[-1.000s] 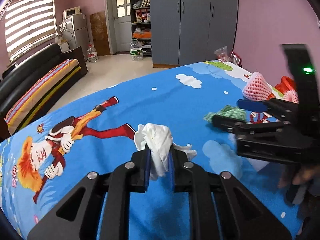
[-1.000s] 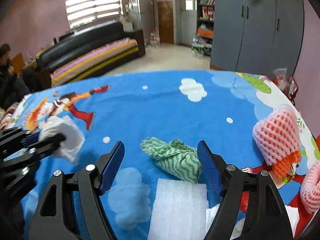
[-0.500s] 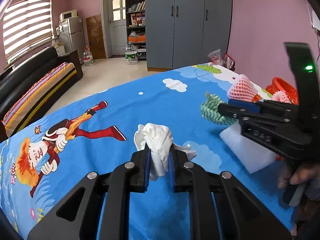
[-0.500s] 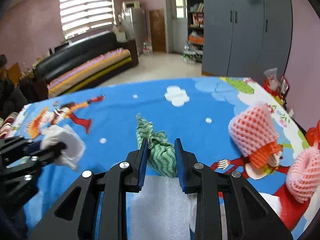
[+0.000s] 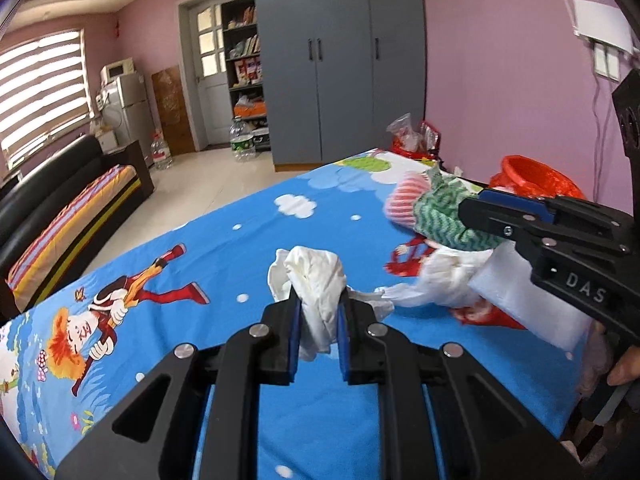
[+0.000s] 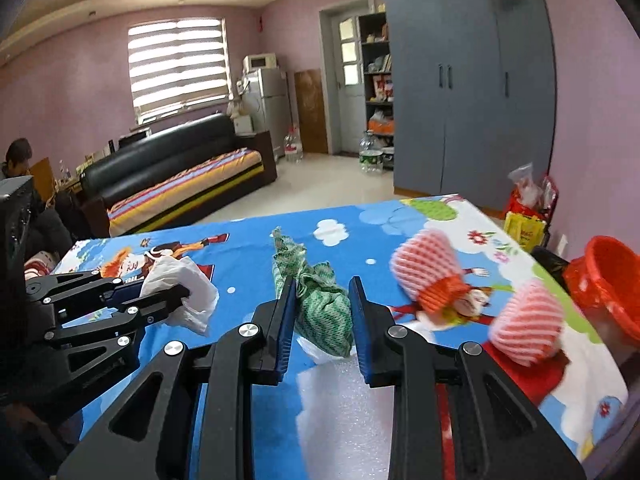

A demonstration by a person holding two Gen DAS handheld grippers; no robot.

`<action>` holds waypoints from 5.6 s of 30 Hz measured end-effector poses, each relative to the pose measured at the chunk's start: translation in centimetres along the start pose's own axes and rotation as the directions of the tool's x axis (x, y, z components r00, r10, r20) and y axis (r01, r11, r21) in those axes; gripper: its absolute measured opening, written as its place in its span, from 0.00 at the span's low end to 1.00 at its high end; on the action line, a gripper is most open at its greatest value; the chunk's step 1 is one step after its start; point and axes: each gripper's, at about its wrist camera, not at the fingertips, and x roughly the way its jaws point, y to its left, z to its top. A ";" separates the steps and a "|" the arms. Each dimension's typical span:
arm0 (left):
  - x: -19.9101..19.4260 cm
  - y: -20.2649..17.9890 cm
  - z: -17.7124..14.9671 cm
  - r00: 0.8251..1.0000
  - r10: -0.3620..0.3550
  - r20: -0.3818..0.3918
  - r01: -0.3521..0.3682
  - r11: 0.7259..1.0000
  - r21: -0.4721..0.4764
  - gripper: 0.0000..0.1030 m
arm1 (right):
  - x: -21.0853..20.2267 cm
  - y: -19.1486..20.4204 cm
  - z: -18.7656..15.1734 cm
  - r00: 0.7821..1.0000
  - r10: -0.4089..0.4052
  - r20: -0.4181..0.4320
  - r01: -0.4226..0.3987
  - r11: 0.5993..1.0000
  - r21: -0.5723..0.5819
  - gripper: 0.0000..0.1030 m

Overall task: Collect trash
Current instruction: 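Carry the tissue and green cloth over the orange-red bin, then open both tools over the bin to drop tissue and cloth, then move both open tools back over the trash pile, then grasp the white foam sheet with the right tool while the left grasps a pink foam net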

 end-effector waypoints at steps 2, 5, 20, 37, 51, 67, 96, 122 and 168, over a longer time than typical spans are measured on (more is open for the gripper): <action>-0.7 -1.1 0.1 1.000 -0.004 0.013 0.004 1.000 0.016 0.14 | -1.4 -0.6 -0.2 1.000 -0.009 0.017 0.009 1.000 0.007 0.26; -1.7 -2.7 0.5 1.000 -0.010 0.027 0.009 0.999 0.040 0.14 | -3.6 -1.6 -0.5 0.999 -0.020 0.045 0.019 0.999 0.026 0.26; -2.7 -11.1 1.4 0.995 -0.097 0.039 0.090 0.985 0.148 0.14 | -10.4 -7.6 -2.6 0.986 -0.104 0.128 0.084 0.984 0.155 0.26; 2.7 -22.1 4.9 0.965 -0.261 0.019 0.253 0.949 0.187 0.15 | -14.1 -18.1 -5.4 0.936 -0.335 0.109 0.306 0.927 0.219 0.26; 10.1 -31.1 10.7 0.918 -0.397 -0.018 0.393 0.900 0.190 0.18 | -12.1 -29.2 -5.9 0.876 -0.480 0.043 0.456 0.855 0.246 0.27; 22.9 -40.8 20.5 0.862 -0.506 -0.029 0.504 0.848 0.165 0.64 | -5.4 -43.4 -4.6 0.851 -0.525 0.004 0.503 0.817 0.281 0.61; 5.4 -27.7 12.8 0.937 -0.328 0.122 0.298 0.930 0.213 0.95 | -14.3 -25.1 -5.7 0.874 -0.482 0.064 0.450 0.851 0.270 0.73; 4.2 -5.7 1.1 0.998 -0.025 0.054 0.022 0.998 0.056 0.95 | -7.1 -8.1 -7.6 0.974 -0.226 -0.027 0.228 0.964 0.133 0.77; 11.9 -20.8 6.0 0.967 -0.253 -0.014 0.252 0.957 0.142 0.95 | -8.7 -18.7 -10.0 0.938 -0.344 -0.036 0.343 0.914 0.216 0.48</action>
